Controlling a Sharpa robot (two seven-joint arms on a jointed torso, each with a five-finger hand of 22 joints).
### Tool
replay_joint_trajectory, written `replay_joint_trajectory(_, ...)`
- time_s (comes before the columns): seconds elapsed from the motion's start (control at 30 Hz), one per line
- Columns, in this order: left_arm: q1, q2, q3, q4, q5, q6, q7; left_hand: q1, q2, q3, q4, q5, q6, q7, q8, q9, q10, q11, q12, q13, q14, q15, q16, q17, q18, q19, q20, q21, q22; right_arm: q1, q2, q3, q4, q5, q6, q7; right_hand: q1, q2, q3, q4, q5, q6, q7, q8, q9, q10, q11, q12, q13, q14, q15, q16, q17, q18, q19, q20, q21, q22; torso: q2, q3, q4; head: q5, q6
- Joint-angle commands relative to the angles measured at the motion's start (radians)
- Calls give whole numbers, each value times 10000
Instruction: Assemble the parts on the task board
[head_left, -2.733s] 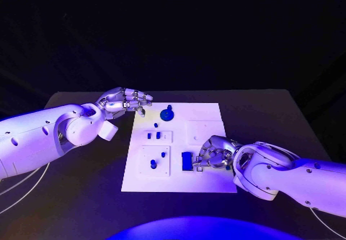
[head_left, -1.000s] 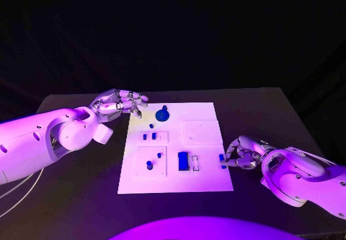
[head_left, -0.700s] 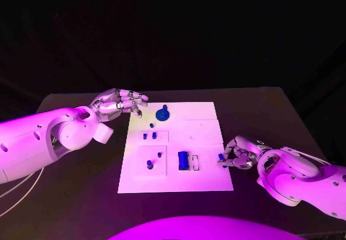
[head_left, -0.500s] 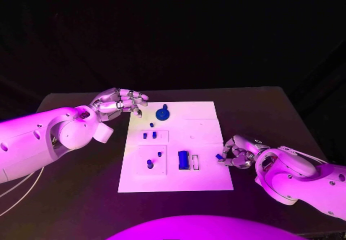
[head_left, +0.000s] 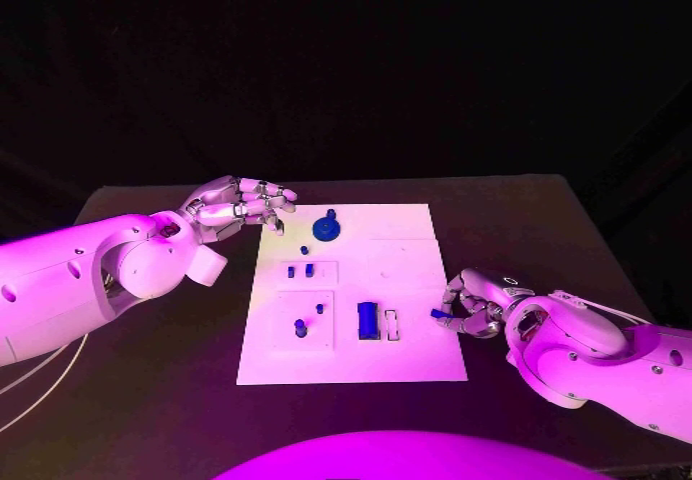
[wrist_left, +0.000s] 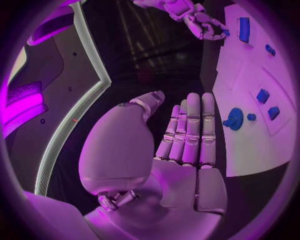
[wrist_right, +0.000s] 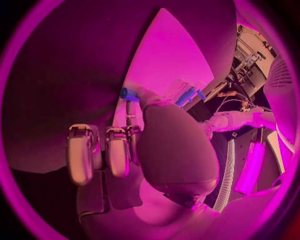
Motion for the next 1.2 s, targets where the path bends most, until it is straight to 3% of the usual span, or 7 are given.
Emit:
replay_joint_trajectory(0.03, 2, 4, 5, 34, 64, 92, 55, 20, 41, -30, 6, -41, -94, -4, 60, 12, -38, -5, 67, 16, -47, 0, 62, 10, 141, 91, 1, -60, -15, -134, 19, -121, -93, -271, 770, -675, -220, -191, 1193, -1019, 177, 77, -6, 58, -88, 498, -58, -39, 1934, 886, -76, -21, 1787, -134, 835, -64, 15, 2417, -6, 1, 1, 0, 17)
replay_joint_trajectory(0.2, 2, 8, 5, 32, 61, 89, 40, 50, 52, -29, 4, -39, -97, -3, 62, 13, -44, -5, 71, 17, -49, -1, 62, 11, 141, 103, -1, -70, -23, -55, -5, -115, 234, -18, 304, -566, -771, -393, 1714, -1108, 877, 33, -22, 145, 16, 525, -73, -14, 1960, 895, -88, -6, 1832, -142, 848, -73, 63, 2429, 1, 0, 5, -2, 23)
replay_joint_trajectory(0.4, 2, 19, 5, 35, 59, 76, 33, 71, 58, -29, 1, -38, -99, -3, 63, 13, -48, -4, 74, 17, -51, -2, 61, 11, 141, 111, -2, -77, -29, 234, 30, -108, 609, 374, -173, -403, -1031, -452, 1964, -1173, 1194, -29, -16, 170, 68, 533, -72, -14, 1965, 907, -88, 14, 1887, -160, 872, -76, 159, 2452, 12, -8, 9, -5, 27)
replay_joint_trajectory(0.63, 3, 28, 5, 44, 58, 68, 33, 71, 58, -29, 1, -38, -99, -3, 63, 13, -48, -4, 74, 17, -51, -2, 61, 11, 141, 111, -2, -77, -29, 440, 260, -103, 812, 1201, -636, -212, -1359, -469, 2082, -1127, 1249, -58, -4, 179, 101, 557, -61, 15, 1987, 919, -80, 36, 1945, -174, 890, -72, 233, 2470, 20, -5, 20, -23, -3)
replay_joint_trajectory(0.87, 4, 28, 5, 67, 58, 61, 35, 71, 58, -29, 1, -38, -99, -3, 63, 13, -48, -4, 74, 17, -51, -2, 61, 11, 141, 111, -2, -77, -29, 488, 713, -102, 624, 2502, -502, -183, -1753, -497, 2095, -992, 1105, -83, 7, 173, 121, 560, -51, 9, 1987, 923, -71, 42, 1960, -171, 886, -65, 216, 2466, 17, -2, 2, -1, -30)
replay_joint_trajectory(1.03, 4, 18, 5, 84, 56, 57, 31, 71, 58, -29, 1, -38, -99, -3, 63, 13, -48, -4, 74, 17, -51, -2, 61, 11, 141, 111, -2, -77, -29, 431, 1012, -103, 462, 3113, -447, -186, -2085, -524, 1967, -917, 1681, -86, 13, 195, 161, 568, -46, 15, 1995, 925, -68, 47, 1975, -170, 885, -64, 215, 2465, 29, 11, -4, 18, -62)
replay_joint_trajectory(1.2, 5, 23, 6, 93, 55, 63, 23, 71, 58, -29, 1, -38, -99, -3, 63, 13, -48, -4, 74, 17, -51, -2, 61, 11, 141, 111, -2, -77, -29, 385, 1278, -103, 316, 3512, -465, -218, -2758, -380, 1689, -477, 1386, -88, 40, 186, 177, 592, -16, 54, 2027, 933, -40, 61, 2012, -171, 886, -43, 219, 2466, 20, 13, -2, 18, -66)
